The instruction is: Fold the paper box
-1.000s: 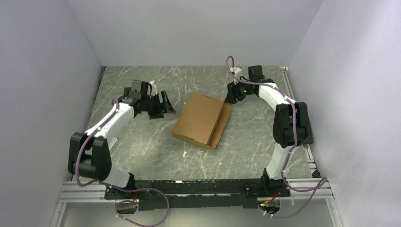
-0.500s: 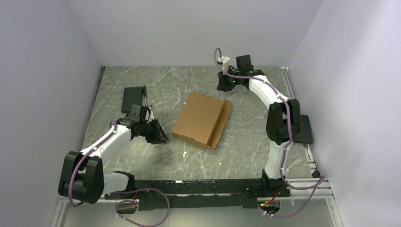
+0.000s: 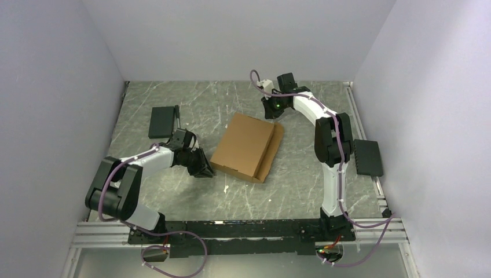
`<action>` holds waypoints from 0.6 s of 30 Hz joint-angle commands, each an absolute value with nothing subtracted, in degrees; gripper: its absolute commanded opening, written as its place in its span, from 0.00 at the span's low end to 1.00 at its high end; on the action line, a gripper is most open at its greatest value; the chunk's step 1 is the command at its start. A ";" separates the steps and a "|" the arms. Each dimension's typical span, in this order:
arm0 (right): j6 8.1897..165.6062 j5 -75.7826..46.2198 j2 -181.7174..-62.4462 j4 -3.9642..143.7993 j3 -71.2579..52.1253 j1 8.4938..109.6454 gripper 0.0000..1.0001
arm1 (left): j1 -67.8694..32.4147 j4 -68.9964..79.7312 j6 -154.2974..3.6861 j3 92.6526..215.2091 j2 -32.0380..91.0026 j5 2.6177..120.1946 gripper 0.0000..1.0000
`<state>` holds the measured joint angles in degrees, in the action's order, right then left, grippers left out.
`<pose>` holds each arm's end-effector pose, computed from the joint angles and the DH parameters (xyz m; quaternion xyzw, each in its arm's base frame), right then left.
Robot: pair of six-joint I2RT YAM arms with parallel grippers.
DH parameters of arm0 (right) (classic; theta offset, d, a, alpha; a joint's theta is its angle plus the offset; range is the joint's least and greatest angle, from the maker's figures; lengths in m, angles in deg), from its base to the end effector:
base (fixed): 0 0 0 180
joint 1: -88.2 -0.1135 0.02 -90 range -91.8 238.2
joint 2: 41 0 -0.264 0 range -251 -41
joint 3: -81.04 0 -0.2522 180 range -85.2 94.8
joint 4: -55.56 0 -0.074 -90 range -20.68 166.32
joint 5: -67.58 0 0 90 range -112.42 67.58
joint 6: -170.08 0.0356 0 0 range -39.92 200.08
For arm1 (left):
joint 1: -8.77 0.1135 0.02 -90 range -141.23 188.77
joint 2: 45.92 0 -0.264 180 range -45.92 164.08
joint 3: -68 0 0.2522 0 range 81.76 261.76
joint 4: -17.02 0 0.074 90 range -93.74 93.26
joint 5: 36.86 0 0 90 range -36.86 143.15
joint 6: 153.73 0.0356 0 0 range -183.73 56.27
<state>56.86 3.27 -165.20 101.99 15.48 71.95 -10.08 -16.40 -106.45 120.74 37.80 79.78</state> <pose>0.4526 0.1480 0.2010 -0.3758 0.8562 0.1951 0.2959 0.2343 -0.0969 0.1507 -0.1463 0.9390 -0.3033 0.0702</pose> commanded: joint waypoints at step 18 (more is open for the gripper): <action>53.49 6.86 -153.57 101.51 2.82 73.14 0.11 | -6.82 -15.83 -102.15 136.28 50.21 75.96 0.24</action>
<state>53.06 3.62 -158.03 101.70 5.06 72.78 -8.27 -17.60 -104.06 131.83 48.49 75.84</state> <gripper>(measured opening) 0.108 0.238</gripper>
